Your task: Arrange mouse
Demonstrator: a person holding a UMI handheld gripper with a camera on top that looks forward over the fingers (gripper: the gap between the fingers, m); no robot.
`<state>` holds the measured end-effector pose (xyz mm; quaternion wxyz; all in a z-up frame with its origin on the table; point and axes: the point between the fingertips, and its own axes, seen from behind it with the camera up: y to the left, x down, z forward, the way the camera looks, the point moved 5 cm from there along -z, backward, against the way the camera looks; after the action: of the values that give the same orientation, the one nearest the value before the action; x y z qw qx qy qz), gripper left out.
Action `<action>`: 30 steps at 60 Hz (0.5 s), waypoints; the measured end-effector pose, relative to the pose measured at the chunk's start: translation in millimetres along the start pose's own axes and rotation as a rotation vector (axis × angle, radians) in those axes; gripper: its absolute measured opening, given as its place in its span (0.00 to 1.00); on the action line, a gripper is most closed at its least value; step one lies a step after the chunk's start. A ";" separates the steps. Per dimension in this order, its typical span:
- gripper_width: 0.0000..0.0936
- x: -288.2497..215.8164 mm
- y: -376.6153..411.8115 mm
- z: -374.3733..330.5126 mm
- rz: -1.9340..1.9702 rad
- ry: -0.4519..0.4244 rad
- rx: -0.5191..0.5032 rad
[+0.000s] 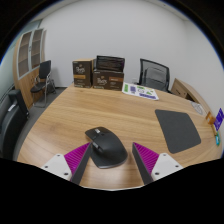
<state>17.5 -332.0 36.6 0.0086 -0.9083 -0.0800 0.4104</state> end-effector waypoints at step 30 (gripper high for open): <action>0.92 -23.5 -16.5 47.7 0.036 0.007 -0.011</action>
<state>-35.7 -321.6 23.8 -0.0035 -0.9111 -0.0657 0.4068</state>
